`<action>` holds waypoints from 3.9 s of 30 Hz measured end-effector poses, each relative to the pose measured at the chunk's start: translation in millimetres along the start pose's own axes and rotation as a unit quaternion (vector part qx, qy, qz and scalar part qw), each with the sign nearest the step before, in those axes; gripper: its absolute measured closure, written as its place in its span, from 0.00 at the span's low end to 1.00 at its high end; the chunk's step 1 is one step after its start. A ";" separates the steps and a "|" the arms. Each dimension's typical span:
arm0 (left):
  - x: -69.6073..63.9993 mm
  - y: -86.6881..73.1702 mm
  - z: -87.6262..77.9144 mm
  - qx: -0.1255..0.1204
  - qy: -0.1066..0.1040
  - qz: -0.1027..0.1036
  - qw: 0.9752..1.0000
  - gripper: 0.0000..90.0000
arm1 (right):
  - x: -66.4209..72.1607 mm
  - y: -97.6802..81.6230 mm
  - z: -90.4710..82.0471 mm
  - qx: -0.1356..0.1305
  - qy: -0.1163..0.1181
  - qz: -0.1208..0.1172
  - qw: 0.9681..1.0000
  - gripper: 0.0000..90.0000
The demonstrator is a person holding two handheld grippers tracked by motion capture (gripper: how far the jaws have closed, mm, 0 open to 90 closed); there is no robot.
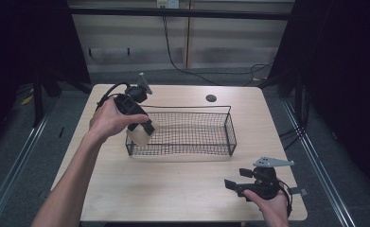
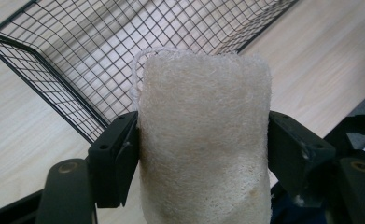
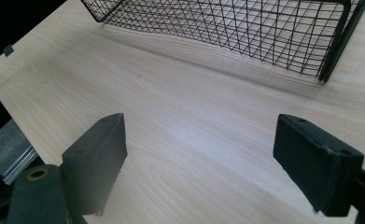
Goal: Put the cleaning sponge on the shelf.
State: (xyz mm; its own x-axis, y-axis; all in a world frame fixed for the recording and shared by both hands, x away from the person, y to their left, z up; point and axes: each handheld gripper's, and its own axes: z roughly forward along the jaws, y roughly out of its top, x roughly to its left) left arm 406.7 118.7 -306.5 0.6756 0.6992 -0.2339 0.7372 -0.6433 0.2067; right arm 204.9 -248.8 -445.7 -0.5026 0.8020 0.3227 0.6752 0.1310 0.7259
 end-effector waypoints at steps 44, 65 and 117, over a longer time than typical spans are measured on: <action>22.0 29.3 55.2 0.019 0.028 -0.152 0.988 0.33 | 1.3 -0.5 0.9 0.005 0.004 -0.006 1.000 0.20; 31.8 37.2 67.9 0.007 0.021 -0.168 0.986 0.34 | 1.0 -0.8 1.3 0.005 0.007 -0.005 1.000 0.20; 46.0 32.8 121.0 0.038 0.026 -0.210 0.977 0.33 | 1.7 -0.6 2.1 0.009 0.010 -0.004 1.000 0.20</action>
State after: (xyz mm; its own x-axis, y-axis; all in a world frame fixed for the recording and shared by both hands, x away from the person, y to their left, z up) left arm 461.3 92.0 -425.5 0.3154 0.9199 -0.2330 0.9479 -0.3169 0.0321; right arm 204.8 -246.3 -446.8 -0.5187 0.7894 0.3283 0.6801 0.1483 0.7180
